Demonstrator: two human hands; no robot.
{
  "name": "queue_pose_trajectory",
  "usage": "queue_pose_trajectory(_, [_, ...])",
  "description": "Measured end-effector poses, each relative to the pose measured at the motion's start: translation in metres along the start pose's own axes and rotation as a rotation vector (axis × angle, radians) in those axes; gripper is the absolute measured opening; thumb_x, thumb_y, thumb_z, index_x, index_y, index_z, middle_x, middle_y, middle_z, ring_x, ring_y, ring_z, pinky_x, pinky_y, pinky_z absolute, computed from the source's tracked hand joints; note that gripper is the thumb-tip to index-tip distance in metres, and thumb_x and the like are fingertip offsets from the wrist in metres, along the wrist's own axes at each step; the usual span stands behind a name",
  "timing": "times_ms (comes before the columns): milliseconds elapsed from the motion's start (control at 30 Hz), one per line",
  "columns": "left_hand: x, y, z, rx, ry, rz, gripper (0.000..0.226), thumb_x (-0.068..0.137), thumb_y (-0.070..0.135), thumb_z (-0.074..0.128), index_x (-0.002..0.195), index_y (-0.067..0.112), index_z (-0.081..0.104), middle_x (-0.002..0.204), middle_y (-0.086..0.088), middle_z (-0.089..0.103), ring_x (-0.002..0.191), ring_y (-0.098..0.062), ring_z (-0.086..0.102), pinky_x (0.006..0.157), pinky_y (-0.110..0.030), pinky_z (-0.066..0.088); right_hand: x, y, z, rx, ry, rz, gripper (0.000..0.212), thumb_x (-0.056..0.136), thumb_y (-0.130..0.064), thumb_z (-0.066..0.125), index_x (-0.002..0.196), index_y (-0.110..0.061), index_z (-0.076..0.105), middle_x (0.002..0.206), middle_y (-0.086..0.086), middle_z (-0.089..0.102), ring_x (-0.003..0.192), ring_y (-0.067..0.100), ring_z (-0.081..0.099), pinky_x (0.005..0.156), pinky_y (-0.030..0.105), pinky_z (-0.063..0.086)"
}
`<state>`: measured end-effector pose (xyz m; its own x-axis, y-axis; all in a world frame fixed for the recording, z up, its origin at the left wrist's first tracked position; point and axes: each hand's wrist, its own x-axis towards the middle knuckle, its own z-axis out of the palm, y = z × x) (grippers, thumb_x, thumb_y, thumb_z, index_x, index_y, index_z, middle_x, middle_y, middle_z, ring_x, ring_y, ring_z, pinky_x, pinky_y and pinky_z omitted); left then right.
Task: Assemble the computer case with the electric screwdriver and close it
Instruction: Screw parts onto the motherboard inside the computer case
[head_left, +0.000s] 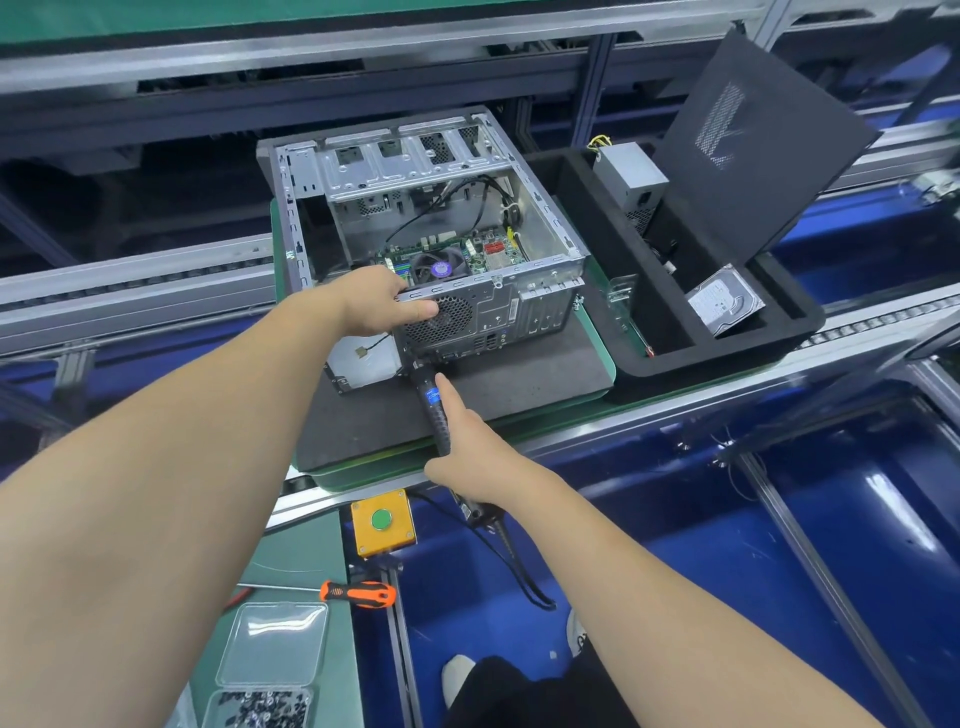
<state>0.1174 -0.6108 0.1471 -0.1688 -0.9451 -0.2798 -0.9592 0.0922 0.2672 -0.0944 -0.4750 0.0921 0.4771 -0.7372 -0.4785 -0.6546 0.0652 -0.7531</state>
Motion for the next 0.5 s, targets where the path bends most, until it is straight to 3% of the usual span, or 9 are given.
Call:
queue_pose_trajectory(200, [-0.0012,-0.0002,-0.0002,0.002,0.006,-0.006,0.085,0.092,0.075,0.044,0.114,-0.005,0.063,0.086,-0.013,0.062,0.076,-0.028,0.056,0.063,-0.034,0.037,0.0014,0.0000,0.0008,0.017,-0.003,0.000,0.117,0.084,-0.013,0.068,0.160,-0.051,-0.013,0.136,0.005,0.047,0.069,0.015,0.062,0.055,0.025,0.048])
queue_pose_trajectory(367, [-0.0015,0.0009,-0.0014,0.008,0.002,-0.027,0.082,0.091,0.076,0.043,0.113,0.000,0.064,0.074,0.004,0.051,0.072,-0.020,0.052,0.065,-0.036,0.038,0.0015,0.0002,-0.0010,-0.004,-0.001,0.001,0.117,0.085,-0.012,0.068,0.161,-0.051,-0.012,0.139,0.005,0.046,0.067,0.015,0.062,0.055,0.026,0.048])
queue_pose_trajectory(500, [-0.0035,0.0027,0.0001,0.018,0.014,-0.027,0.077,0.093,0.072,0.045,0.106,-0.001,0.065,0.091,-0.016,0.065,0.087,-0.034,0.063,0.073,-0.040,0.049,-0.0009,0.0007,-0.0043,0.001,0.017,-0.012,0.120,0.080,-0.021,0.077,0.162,-0.050,-0.007,0.150,0.006,0.045,0.083,0.020,0.064,0.069,0.029,0.049])
